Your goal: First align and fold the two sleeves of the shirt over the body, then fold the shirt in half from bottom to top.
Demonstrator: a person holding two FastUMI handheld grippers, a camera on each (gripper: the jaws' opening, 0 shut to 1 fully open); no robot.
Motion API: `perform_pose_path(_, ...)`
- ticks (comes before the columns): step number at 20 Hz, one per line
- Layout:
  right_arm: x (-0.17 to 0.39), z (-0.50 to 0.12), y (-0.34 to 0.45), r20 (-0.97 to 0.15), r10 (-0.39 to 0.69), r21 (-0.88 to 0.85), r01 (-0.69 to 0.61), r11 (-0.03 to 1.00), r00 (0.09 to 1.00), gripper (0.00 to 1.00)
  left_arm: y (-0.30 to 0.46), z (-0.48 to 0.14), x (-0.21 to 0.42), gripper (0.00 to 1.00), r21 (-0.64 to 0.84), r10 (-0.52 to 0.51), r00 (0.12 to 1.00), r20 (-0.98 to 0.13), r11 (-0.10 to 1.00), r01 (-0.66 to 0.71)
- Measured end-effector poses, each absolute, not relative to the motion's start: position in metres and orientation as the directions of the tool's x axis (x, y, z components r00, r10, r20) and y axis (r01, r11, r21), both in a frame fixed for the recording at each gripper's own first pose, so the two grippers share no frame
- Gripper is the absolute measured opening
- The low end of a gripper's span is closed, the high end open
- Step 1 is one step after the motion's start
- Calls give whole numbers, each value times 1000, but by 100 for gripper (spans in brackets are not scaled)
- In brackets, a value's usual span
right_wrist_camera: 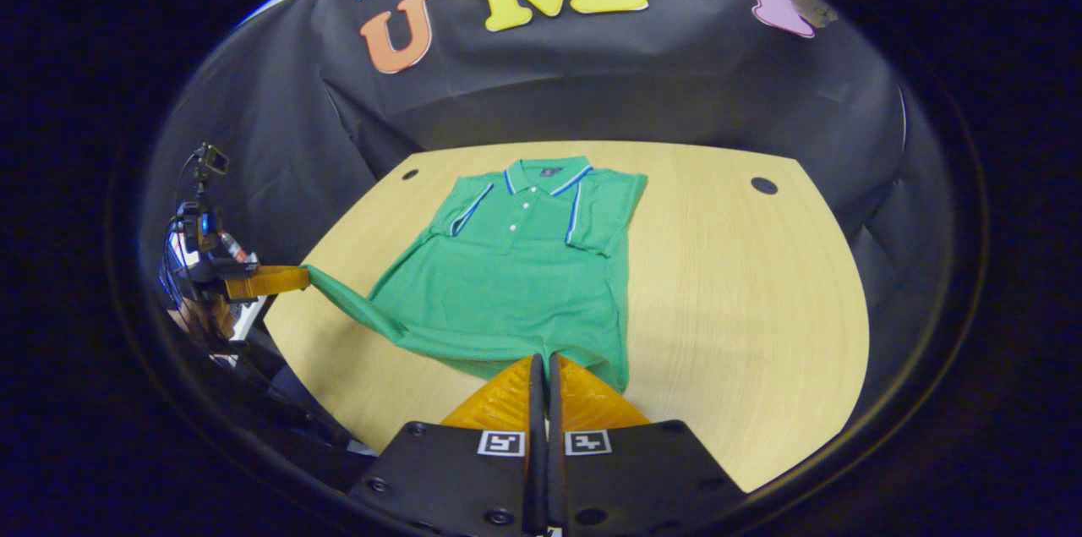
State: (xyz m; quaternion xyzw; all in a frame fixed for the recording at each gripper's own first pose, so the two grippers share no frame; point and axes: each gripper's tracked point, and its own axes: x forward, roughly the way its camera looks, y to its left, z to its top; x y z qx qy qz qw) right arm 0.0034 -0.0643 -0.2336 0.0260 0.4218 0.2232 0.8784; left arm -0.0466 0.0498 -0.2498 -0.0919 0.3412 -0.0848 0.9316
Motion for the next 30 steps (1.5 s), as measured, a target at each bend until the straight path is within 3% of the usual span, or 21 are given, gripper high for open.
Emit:
perform_pose_path(9, 113, -180, -54, -637, 419, 223, -366, 903, 647, 3, 62, -195, 54, 3, -232, -216, 836, -504, 966, 110)
perform_pose_path(16, 206, -175, -32, -613, 406, 205, -360, 910, 678, 0, 80, -185, 145, 3, -219, -195, 865, -462, 970, 102)
perform_pose_path(24, 308, -217, -25, -592, 358, 173, -319, 932, 723, 5, 84, -223, 250, 3, -209, -153, 878, -454, 976, 62)
perform_pose_path(27, 336, -254, -24, -599, 321, 133, -303, 943, 734, 2, 83, -265, 278, 3, -179, -130, 862, -490, 983, 46)
perform_pose_path(28, 343, -267, -21, -604, 313, 123, -302, 945, 733, 6, 84, -277, 286, 3, -173, -119, 859, -498, 984, 36)
perform_pose_path(29, 349, -279, -19, -609, 306, 115, -301, 947, 732, 0, 84, -288, 292, 3, -171, -110, 857, -503, 985, 26)
perform_pose_path(30, 354, -290, -17, -615, 300, 108, -299, 948, 729, 3, 82, -297, 297, 3, -169, -105, 854, -509, 985, 21)
